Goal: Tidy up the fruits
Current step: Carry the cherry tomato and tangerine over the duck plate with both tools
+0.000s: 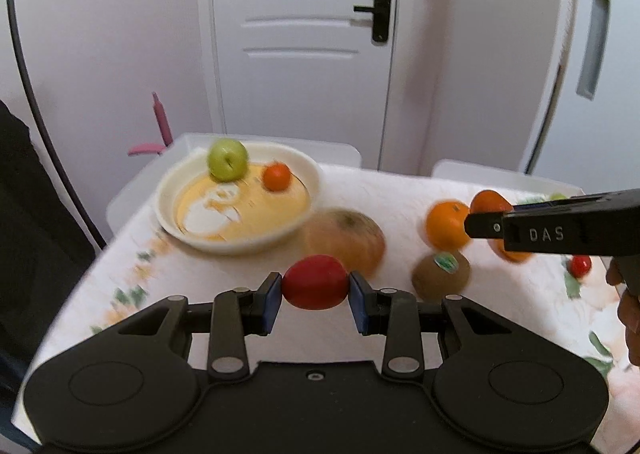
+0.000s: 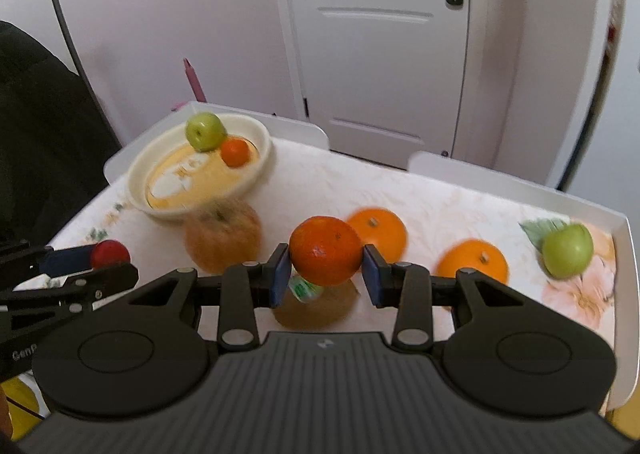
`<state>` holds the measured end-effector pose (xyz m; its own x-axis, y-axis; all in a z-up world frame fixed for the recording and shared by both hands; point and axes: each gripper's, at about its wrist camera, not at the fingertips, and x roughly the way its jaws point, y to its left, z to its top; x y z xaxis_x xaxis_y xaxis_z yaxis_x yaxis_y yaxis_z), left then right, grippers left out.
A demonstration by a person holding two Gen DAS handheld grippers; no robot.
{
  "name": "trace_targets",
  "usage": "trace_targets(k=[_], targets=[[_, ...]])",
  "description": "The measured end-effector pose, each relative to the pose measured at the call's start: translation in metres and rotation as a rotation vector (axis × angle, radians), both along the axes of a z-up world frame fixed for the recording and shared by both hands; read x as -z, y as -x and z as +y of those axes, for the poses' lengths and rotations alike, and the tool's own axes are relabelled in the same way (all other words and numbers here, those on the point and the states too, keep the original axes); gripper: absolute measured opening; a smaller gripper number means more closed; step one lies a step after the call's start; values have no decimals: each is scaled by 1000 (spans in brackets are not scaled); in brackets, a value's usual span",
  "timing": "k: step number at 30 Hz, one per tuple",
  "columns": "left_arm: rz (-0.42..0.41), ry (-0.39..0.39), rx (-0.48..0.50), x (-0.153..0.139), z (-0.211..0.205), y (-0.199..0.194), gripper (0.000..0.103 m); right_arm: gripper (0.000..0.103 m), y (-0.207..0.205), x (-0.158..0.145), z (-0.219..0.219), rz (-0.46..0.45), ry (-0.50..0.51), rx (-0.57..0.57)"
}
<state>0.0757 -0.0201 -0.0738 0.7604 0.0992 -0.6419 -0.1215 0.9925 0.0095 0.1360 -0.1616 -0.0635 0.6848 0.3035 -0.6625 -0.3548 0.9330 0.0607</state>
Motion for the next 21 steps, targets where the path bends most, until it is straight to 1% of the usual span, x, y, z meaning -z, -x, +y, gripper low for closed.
trace_targets(k=[6, 11, 15, 21], targets=[[-23, -8, -1, -23, 38, -17, 39, 53, -12, -20, 35, -12, -9, -3], [-37, -13, 10, -34, 70, -39, 39, 53, -25, -28, 64, -9, -13, 11], [-35, -12, 34, -37, 93, -58, 39, 53, -36, -28, 87, 1, -11, 33], [-17, -12, 80, -32, 126, -88, 39, 53, -55, -21, 122, 23, -4, 69]])
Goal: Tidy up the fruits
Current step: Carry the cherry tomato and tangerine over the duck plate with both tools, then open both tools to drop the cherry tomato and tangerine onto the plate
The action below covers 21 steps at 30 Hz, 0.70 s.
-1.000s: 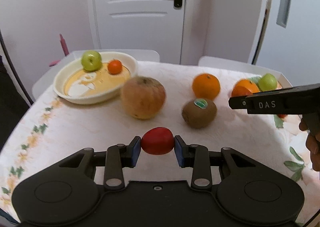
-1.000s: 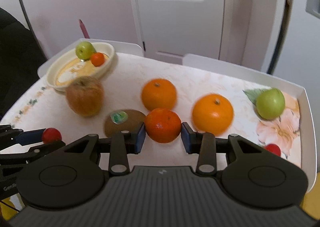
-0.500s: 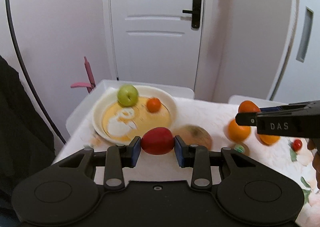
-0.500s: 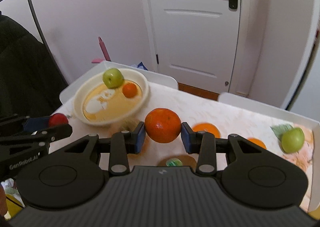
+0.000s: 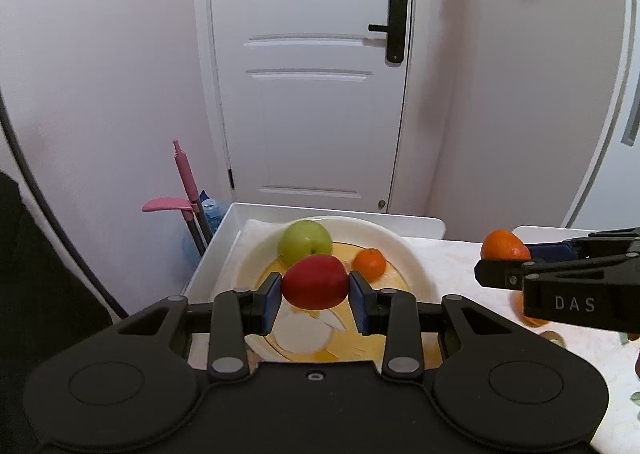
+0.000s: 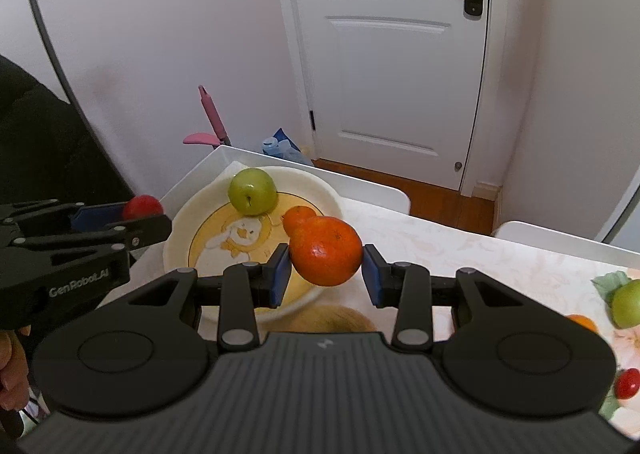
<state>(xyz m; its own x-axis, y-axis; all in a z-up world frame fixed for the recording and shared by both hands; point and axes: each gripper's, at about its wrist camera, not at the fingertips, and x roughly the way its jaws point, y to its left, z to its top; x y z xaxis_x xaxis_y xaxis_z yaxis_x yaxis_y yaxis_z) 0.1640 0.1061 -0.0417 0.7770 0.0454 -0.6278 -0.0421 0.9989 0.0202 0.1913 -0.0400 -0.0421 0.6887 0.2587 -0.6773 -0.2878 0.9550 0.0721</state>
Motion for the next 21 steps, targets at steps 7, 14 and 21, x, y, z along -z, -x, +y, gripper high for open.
trace_targets(k=[7, 14, 21], targets=[[53, -34, 43, 21, 27, -37, 39, 53, -25, 17, 30, 41, 3, 48], [104, -63, 116, 46, 38, -67, 39, 53, -42, 30, 39, 66, 12, 96], [159, -104, 171, 71, 39, -91, 40, 53, -52, 38, 40, 90, 29, 131]])
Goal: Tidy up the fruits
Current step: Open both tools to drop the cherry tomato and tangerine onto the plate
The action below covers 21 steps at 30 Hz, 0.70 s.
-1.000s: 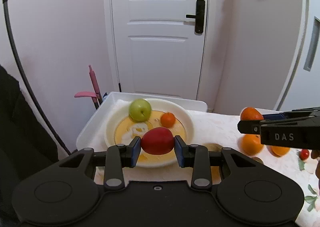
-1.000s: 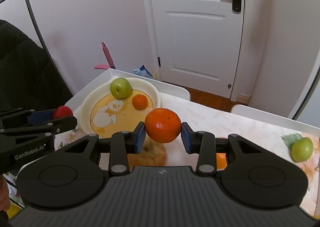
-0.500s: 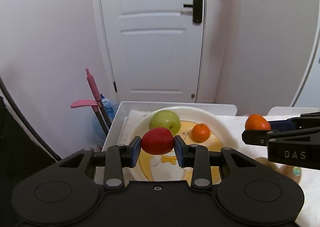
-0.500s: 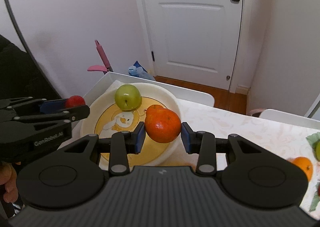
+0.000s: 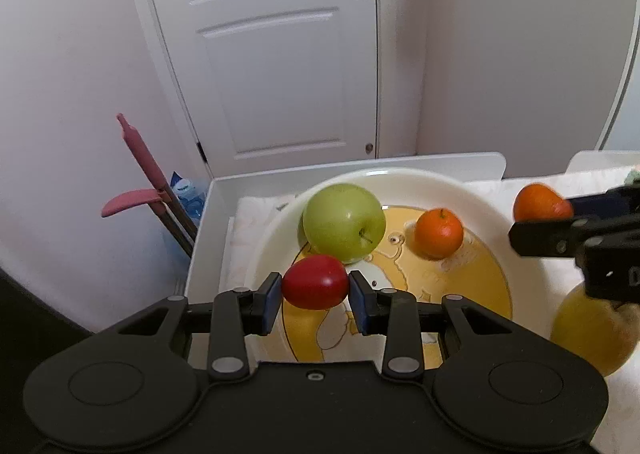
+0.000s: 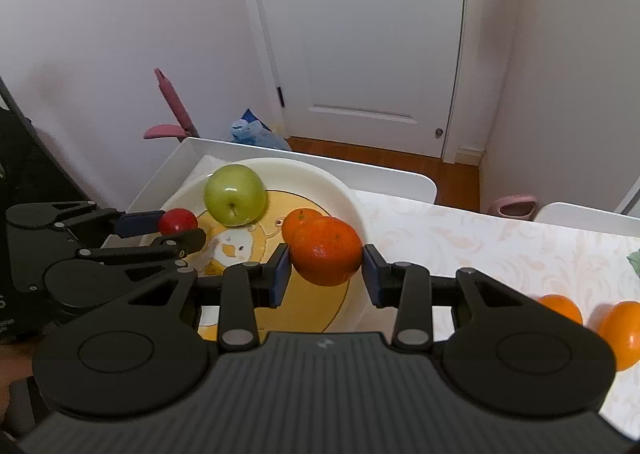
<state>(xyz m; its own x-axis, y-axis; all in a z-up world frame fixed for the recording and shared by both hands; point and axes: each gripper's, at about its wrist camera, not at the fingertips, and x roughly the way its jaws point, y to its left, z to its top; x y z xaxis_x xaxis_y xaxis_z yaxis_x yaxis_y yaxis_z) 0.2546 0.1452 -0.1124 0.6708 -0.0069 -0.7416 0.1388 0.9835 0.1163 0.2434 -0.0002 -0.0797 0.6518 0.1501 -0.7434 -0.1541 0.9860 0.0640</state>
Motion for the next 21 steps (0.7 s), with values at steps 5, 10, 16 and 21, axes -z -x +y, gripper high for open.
trace_targets(k=[5, 10, 16, 21], targets=[[10, -17, 22, 4, -1, -4, 48, 53, -5, 1, -1, 4, 4, 17], [-59, 3, 31, -11, 3, 7, 94, 53, -10, -5, -9, 2, -4, 22], [-60, 7, 8, -23, 9, 18, 102, 53, -12, -6, -10, 9, 9, 2], [-50, 32, -7, -26, 13, 28, 103, 53, -15, 1, -4, 33, 26, -34]])
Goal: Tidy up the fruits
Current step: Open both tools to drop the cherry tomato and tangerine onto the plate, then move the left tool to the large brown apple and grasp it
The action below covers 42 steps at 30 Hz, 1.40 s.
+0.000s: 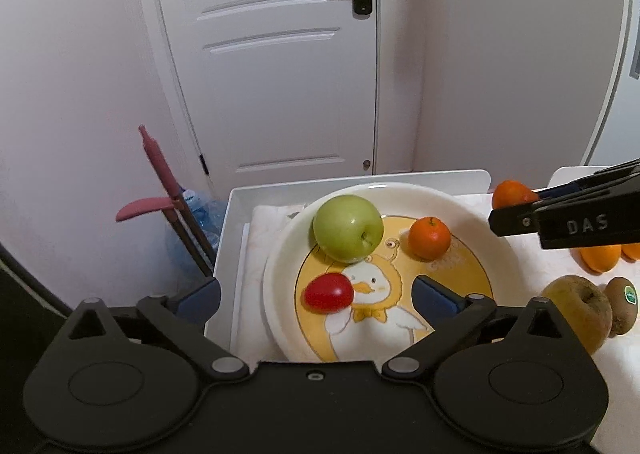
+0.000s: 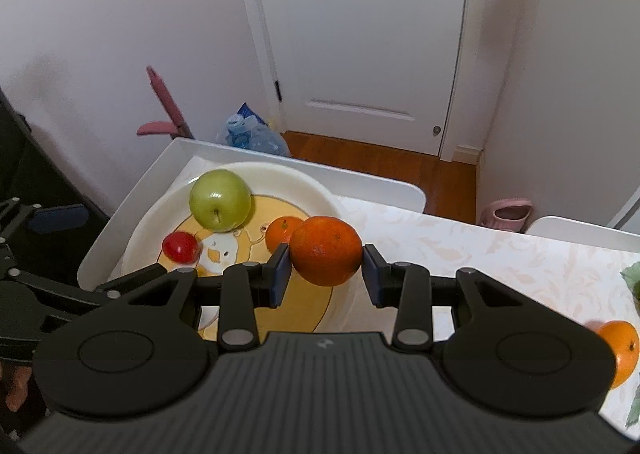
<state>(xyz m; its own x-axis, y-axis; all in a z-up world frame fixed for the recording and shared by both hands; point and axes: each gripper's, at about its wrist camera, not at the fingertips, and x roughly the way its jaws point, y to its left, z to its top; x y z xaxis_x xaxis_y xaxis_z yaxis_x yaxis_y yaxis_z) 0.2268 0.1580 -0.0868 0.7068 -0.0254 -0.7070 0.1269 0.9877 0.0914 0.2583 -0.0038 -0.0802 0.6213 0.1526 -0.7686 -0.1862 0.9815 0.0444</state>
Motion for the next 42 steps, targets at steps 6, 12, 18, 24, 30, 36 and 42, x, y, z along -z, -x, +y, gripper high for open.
trace_targets(k=[6, 12, 18, 24, 30, 36, 42], targets=[[22, 5, -19, 0, 4, 7, 103, 53, -4, 16, 13, 32, 30, -44], [44, 10, -17, 4, 6, 13, 103, 53, -10, 29, 22, 38, 59, -69], [60, 26, -23, 9, 10, 17, 103, 78, -7, 25, 24, -3, 64, -84], [53, 17, -19, 7, 7, 20, 103, 103, -2, 15, 24, -39, 44, -70], [46, 6, -21, 7, 5, 21, 103, 103, 3, 11, 25, -37, 31, -50], [33, 16, -27, 1, 4, 25, 103, 103, 12, 2, 22, -53, 17, -47], [29, 28, -16, -6, 0, 32, 103, 103, 28, -17, 8, -78, -17, -19]])
